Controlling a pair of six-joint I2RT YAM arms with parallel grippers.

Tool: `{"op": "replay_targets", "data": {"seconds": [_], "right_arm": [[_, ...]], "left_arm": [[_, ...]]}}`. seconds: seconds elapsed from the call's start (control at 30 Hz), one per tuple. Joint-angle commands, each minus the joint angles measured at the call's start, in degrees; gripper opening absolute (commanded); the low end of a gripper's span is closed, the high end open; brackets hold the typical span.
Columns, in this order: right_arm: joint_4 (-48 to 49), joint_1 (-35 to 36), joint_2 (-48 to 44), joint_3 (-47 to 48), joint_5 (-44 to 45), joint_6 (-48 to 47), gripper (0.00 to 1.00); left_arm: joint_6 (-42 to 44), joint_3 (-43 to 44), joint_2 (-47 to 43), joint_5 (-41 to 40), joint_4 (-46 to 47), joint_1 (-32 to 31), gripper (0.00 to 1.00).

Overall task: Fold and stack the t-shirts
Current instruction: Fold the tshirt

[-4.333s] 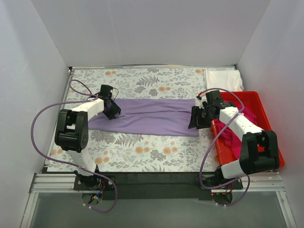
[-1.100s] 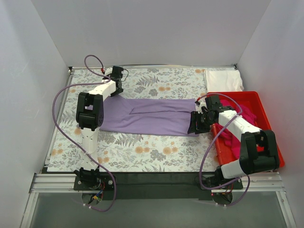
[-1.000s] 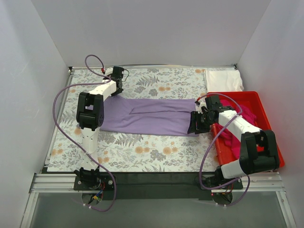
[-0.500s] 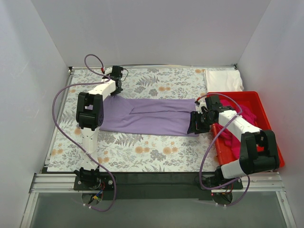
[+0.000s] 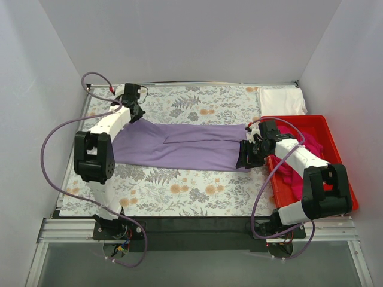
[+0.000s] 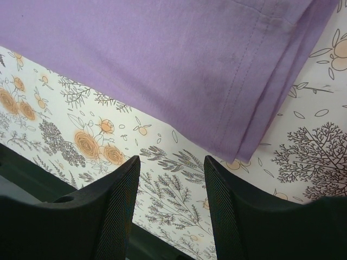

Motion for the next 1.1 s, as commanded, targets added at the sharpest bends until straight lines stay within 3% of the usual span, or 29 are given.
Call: {"op": "replay_targets", "data": {"seconds": [0.0,0.37,0.73,0.87,0.93,1.0,1.07], "right_arm": [[0.83,-0.13,-1.84,0.37,-1.49,-1.02,0.49],[0.83,-0.13,-1.31,0.90,-2.37,-1.20,0.49],[0.83,-0.13,-1.66,0.90,-3.33,-1.11,0.49],[0.83,-0.13,-1.84,1.34,-3.60,-1.11,0.49],[0.75,-0.04,-1.66,1.60,-4.04,-1.20,0.49],[0.83,0.14,-1.40,2.22,-4.21,-1.20,0.49],[0.83,0.40,-1.05,2.57,-4.30,-1.29,0.49]], "left_arm": [[-2.17,-5.67,-7.02,1.00,2.90,2.35,0.00],[-1.81,-24.83,-17.66,3.01,12.92,6.66,0.02],[-2.87,-31.08,-20.29,3.64,17.76,8.95,0.08],[-4.45,-31.88,-23.02,1.27,17.15,9.04,0.23],[-5.15,-31.27,-24.08,-0.14,15.13,9.04,0.36],[-5.68,-28.90,-24.52,-1.54,11.28,8.95,0.58],[-5.68,-26.88,-25.48,-0.50,9.51,9.04,0.63]]}}
